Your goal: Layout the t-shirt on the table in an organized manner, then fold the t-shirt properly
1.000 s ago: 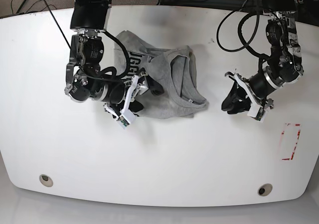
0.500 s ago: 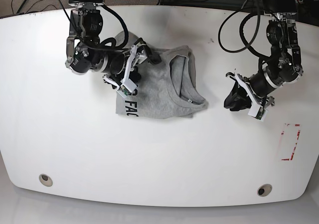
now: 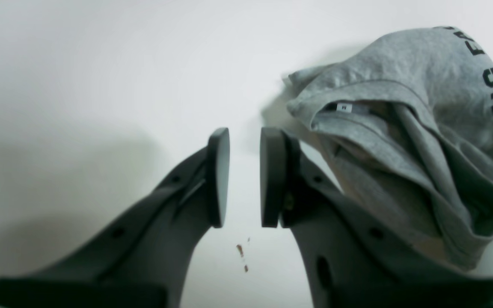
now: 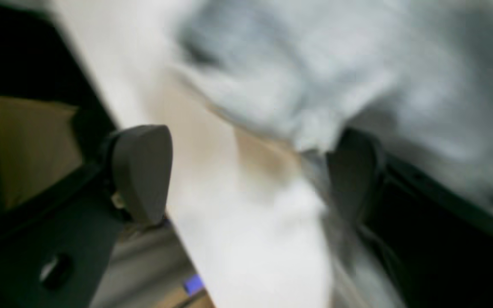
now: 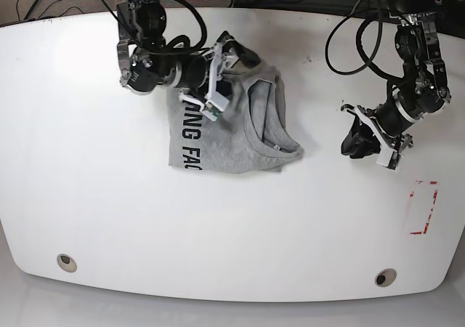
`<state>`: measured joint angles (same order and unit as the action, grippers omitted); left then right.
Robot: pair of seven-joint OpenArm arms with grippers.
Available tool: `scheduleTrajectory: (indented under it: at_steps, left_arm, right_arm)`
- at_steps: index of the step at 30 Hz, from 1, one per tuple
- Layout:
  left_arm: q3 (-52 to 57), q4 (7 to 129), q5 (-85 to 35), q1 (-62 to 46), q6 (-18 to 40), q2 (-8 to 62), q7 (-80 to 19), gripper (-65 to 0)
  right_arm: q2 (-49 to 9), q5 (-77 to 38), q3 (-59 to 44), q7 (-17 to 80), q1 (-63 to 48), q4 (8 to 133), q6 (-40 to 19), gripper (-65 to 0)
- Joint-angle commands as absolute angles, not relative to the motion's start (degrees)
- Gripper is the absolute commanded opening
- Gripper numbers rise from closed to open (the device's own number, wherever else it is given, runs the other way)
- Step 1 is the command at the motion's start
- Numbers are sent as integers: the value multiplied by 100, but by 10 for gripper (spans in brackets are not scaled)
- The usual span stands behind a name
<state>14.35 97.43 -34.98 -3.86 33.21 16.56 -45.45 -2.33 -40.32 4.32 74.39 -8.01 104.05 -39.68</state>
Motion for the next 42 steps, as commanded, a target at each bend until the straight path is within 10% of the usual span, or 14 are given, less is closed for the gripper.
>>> scheduleTrajectory:
  at_steps: [1, 25, 37, 42]
  left_arm:
    - [1473, 9842, -3609, -286, 3336, 1763, -4400, -529]
    - [1332, 9859, -3626, -268, 3336, 2009, -4409, -529]
    - [92, 9930, -3486, 101, 3336, 1798, -4382, -529]
    - [-295, 9938, -3116, 268, 3336, 1525, -4382, -531]
  right_arm:
    - [-119, -4127, 567, 7327, -673, 10484, -4000, -113]
    - [374, -4119, 831, 7371, 541, 10062, -4000, -113]
    - [-611, -3899, -110, 7327, 752, 10404, -4000, -114]
    - [-1024, -3873, -505, 7240, 840, 10404, -4000, -225]
